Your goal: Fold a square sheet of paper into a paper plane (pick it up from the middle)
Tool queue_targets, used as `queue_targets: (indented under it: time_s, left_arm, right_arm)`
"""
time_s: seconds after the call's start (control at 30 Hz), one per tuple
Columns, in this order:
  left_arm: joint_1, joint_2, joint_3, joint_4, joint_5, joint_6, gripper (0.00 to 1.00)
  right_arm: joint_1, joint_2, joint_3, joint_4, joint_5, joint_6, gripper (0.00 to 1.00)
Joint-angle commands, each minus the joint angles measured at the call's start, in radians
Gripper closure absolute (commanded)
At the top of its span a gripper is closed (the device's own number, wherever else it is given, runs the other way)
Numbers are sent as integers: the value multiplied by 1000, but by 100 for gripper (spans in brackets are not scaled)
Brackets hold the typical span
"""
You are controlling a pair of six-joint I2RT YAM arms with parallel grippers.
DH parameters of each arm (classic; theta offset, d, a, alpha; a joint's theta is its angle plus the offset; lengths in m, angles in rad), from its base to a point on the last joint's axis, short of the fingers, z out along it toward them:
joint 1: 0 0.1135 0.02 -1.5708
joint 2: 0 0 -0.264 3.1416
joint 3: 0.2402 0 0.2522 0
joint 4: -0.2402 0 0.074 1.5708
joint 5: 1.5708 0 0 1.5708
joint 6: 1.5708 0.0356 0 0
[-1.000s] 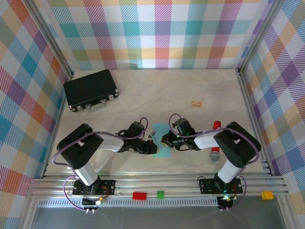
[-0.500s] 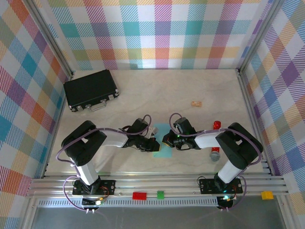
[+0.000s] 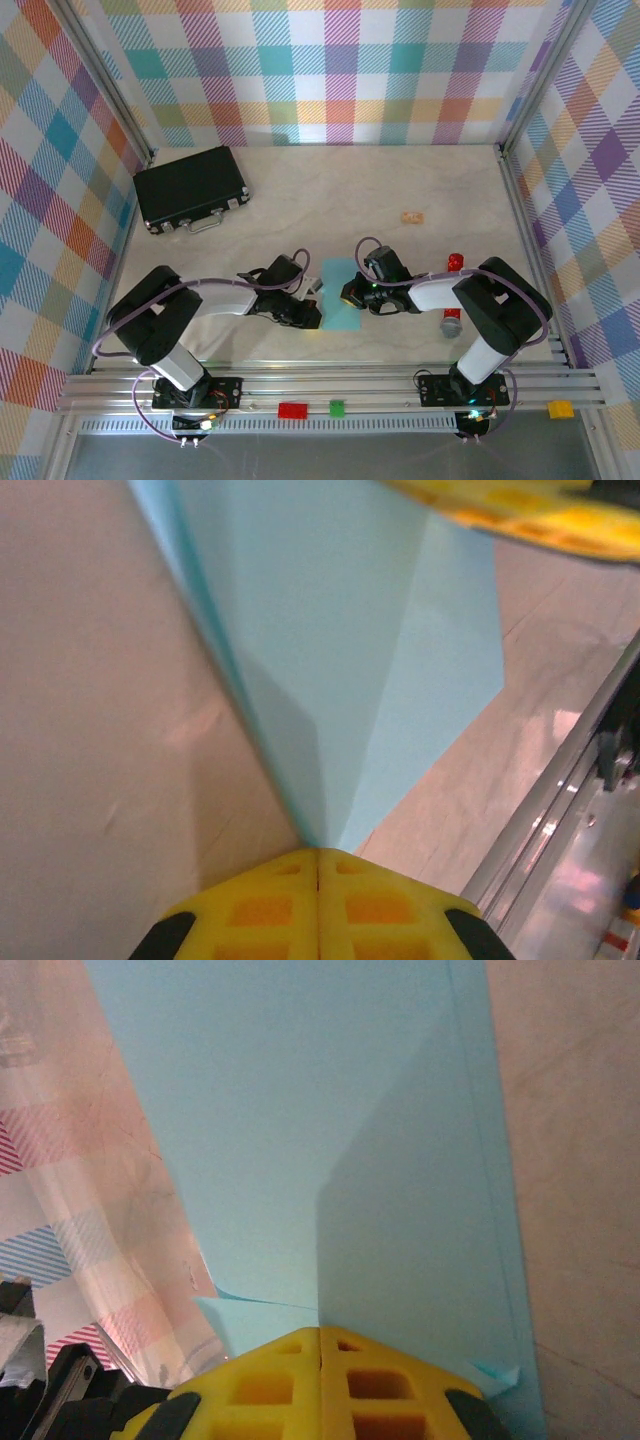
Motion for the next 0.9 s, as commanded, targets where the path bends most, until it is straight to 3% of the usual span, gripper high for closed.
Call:
queue_targets:
  time_s: [0.0,0.17,0.37,0.63,0.87]
  left_arm:
    - [-7,-75,19,-129,-58,47,93]
    - [-7,-115,74,-90,-28,-5,93]
    - [-22,8,142,1,62,-45,93]
    - [-40,135,113,-75,12,30,93]
    - [-45,36,-13,-103,-17,26,93]
  right_arm:
    - [-8,18,-16,-159,72,-18,97]
    - [-9,20,-12,-167,72,-20,97]
    - [-9,19,-7,-173,72,-21,97]
    - [-9,21,-9,-186,85,-28,97]
    - [-9,23,-7,-198,95,-35,97]
